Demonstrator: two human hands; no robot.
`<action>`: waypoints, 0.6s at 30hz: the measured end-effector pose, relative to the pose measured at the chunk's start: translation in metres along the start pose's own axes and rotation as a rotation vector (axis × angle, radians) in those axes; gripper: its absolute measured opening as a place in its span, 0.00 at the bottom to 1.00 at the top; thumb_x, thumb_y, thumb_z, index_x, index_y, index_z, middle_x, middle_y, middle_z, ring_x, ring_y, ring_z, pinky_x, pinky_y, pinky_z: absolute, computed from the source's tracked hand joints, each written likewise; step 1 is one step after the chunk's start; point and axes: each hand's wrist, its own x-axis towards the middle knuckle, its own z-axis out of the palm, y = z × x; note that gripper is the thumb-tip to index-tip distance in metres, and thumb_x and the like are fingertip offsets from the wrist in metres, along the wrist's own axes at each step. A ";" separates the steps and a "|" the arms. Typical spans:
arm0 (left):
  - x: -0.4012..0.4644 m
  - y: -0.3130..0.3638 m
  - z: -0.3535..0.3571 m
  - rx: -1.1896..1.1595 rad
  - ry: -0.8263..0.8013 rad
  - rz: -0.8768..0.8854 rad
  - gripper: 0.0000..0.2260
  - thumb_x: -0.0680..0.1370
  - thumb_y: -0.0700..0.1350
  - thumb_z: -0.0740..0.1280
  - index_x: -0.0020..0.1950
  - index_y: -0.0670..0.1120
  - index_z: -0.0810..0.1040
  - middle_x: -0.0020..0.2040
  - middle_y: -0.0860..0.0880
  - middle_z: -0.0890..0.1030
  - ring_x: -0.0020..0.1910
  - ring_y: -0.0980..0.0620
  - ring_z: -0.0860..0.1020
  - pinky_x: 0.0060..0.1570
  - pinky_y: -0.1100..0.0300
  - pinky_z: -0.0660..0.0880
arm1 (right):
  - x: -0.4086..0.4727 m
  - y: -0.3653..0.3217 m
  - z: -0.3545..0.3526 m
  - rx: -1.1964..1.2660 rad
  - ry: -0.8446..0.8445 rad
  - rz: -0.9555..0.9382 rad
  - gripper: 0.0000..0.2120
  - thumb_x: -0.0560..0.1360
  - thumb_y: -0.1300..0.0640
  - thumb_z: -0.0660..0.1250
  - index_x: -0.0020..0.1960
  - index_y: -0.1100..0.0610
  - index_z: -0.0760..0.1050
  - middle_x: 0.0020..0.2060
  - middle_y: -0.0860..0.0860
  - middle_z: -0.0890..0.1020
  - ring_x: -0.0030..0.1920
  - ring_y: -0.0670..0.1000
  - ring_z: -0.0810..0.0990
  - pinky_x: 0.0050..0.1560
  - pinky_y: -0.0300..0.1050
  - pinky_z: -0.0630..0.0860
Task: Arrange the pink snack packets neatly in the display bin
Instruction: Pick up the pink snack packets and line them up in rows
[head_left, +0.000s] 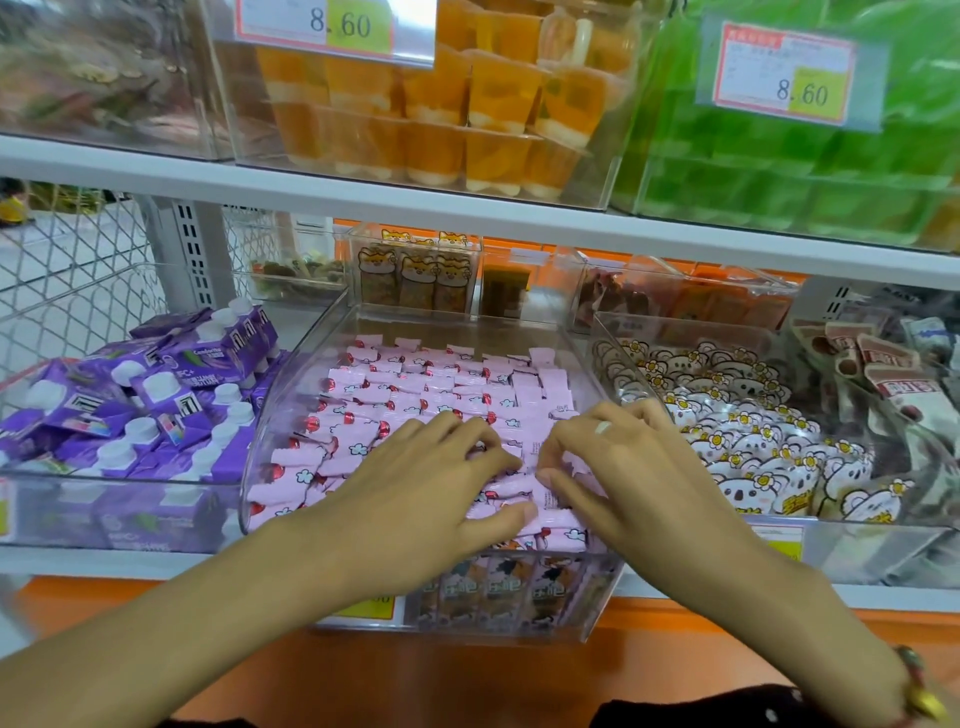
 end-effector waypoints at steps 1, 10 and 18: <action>0.000 0.000 -0.001 0.004 -0.001 0.003 0.29 0.75 0.67 0.41 0.69 0.58 0.66 0.62 0.60 0.66 0.59 0.57 0.62 0.57 0.60 0.60 | -0.001 -0.002 0.000 -0.012 0.013 -0.008 0.04 0.74 0.54 0.67 0.42 0.52 0.74 0.34 0.46 0.78 0.38 0.51 0.75 0.40 0.45 0.62; -0.006 0.004 0.001 0.074 0.011 0.014 0.26 0.79 0.64 0.39 0.70 0.55 0.63 0.66 0.54 0.65 0.60 0.52 0.62 0.59 0.58 0.59 | 0.004 0.005 -0.006 0.446 0.581 0.207 0.02 0.79 0.59 0.58 0.49 0.53 0.68 0.41 0.46 0.74 0.41 0.47 0.72 0.42 0.39 0.69; -0.003 0.005 -0.014 -0.329 0.101 -0.143 0.35 0.69 0.76 0.43 0.71 0.60 0.59 0.63 0.63 0.68 0.53 0.62 0.65 0.49 0.61 0.64 | 0.008 0.007 -0.010 0.957 0.738 0.579 0.06 0.81 0.58 0.57 0.46 0.51 0.69 0.42 0.53 0.76 0.42 0.47 0.74 0.48 0.49 0.74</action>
